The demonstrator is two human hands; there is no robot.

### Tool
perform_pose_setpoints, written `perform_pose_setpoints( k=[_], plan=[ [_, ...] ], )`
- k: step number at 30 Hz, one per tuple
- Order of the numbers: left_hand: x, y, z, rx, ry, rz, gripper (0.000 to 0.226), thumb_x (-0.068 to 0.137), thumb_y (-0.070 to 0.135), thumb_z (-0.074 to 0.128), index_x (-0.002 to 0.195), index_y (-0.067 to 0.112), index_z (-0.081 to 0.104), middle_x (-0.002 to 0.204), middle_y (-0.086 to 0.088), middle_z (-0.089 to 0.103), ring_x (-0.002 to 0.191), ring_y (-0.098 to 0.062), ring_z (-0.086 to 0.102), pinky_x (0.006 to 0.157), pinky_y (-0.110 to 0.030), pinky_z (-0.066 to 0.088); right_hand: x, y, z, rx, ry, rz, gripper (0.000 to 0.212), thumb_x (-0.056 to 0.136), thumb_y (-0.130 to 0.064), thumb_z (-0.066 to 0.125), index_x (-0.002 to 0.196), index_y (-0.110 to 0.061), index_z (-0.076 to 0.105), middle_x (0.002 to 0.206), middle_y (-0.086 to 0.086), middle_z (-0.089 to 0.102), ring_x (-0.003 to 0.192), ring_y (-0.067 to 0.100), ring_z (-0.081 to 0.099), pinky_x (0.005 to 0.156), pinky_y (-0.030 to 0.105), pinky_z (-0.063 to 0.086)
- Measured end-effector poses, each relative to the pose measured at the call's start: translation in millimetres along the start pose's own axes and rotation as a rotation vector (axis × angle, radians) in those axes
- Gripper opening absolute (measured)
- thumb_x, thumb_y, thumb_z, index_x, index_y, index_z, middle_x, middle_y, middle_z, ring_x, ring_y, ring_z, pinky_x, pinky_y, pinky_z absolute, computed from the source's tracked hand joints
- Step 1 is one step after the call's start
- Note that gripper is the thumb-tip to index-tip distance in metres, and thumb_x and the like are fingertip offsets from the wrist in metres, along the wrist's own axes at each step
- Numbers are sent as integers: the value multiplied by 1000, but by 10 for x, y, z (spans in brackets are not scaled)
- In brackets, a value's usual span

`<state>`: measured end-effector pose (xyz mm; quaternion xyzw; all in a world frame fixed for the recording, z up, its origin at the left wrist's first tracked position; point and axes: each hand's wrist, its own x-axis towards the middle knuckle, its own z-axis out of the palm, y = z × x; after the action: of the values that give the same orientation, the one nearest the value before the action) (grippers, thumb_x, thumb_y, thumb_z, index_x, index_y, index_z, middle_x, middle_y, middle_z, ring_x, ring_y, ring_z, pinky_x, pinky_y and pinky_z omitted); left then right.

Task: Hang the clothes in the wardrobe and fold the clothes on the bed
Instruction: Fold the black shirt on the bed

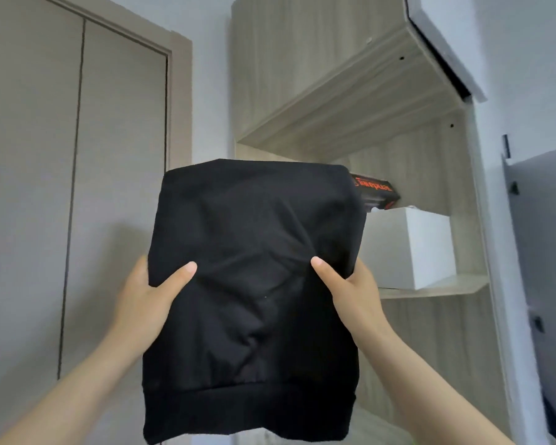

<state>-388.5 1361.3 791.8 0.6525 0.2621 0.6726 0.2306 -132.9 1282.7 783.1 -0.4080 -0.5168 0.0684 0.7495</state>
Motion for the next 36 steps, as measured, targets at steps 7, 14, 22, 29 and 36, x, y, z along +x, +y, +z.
perform_pose_setpoints(
  k=[7,14,22,29,36],
  plan=[
    [-323,357,714,-214,-207,7,27,83,42,69,108,38,61,100,22,69,91,-1,65,73,-26,50,-419,-621,-985,-200,204,-22,27,88,-41,65,112,-33,57,104,-20,66,94,1,63,73,16,52],
    [-858,961,1585,-352,-348,36,19,83,39,70,100,44,61,95,29,68,86,8,63,71,-20,46,-880,-1236,-2070,-350,356,-54,18,88,-39,67,105,-37,61,95,-20,71,86,-1,67,66,13,52],
    [-1489,1377,2438,-447,-496,27,13,84,40,68,94,44,61,91,28,67,84,10,62,67,-16,43,-1352,-1657,-3000,-522,505,-64,15,89,-34,66,103,-32,65,95,-17,72,85,-2,67,74,21,53],
    [-1687,1466,2937,-535,-561,18,22,85,38,68,105,39,61,99,25,66,92,5,59,72,-16,43,-1412,-1718,-3386,-622,578,-58,13,89,-35,65,102,-35,62,97,-18,70,88,-1,66,71,17,50],
    [-1512,1237,3500,-567,-612,35,28,85,39,67,112,37,58,102,25,63,95,4,57,73,-16,41,-1107,-1379,-3592,-672,646,-55,24,89,-35,65,111,-25,63,101,-12,69,92,6,66,80,27,54]
  ],
)
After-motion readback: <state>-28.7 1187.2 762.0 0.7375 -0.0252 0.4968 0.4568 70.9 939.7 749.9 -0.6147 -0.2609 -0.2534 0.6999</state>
